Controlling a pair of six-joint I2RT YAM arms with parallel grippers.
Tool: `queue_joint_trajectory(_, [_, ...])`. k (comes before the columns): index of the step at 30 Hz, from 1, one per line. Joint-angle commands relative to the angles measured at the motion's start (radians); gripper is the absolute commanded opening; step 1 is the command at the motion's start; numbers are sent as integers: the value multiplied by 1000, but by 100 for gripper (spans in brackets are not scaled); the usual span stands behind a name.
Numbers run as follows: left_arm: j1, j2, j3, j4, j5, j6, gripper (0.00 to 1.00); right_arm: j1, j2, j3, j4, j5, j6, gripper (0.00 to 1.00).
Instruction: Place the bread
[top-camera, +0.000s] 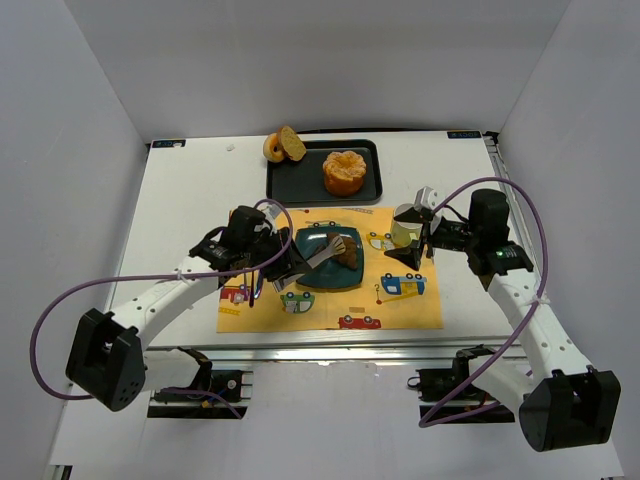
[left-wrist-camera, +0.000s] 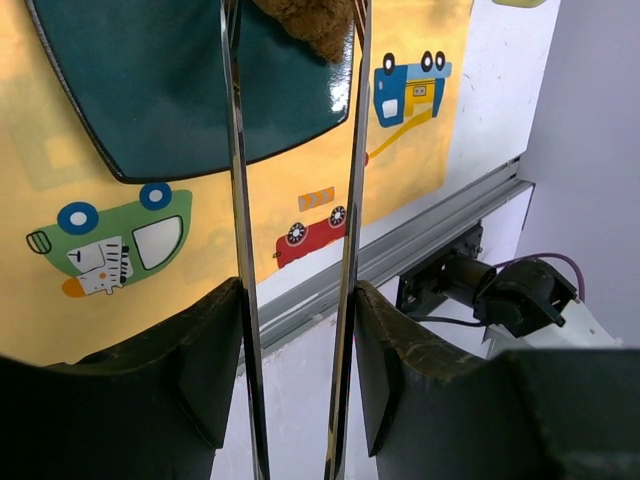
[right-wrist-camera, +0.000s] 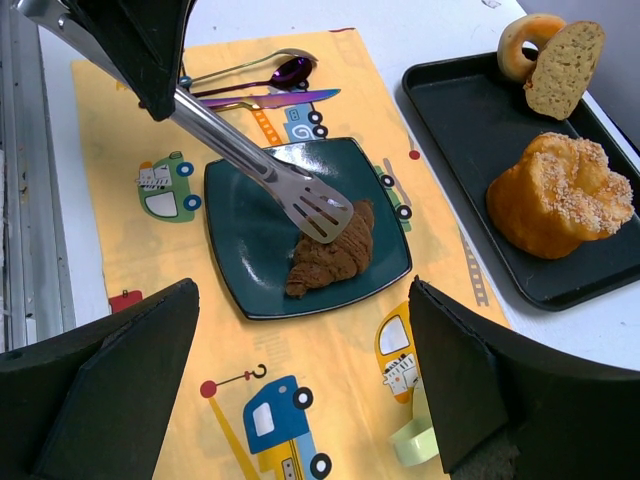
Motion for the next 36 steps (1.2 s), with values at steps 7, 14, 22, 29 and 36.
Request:
queue_joint_trajectory(7, [14,-60,83,-60,-50,26,55,-5,-13,-7,-3,-16,-2,89])
queue_joint_trajectory(14, [28,-67,115,-75,-28,29,51,-5,-10,-7,-2,-18,-4,89])
queue_joint_trajectory(22, [255,-41,195,-253,-219,239,3,-5,-12,-11,-2,-16,-14,89])
queue_joint_trajectory(29, [402,-17,190,-65,-499,636,0,-5,7,6,-2,-30,-26,88])
queue_joint_trajectory(36, [512,77,-57,281,-538,980,0,-6,14,26,-25,-30,-56,89])
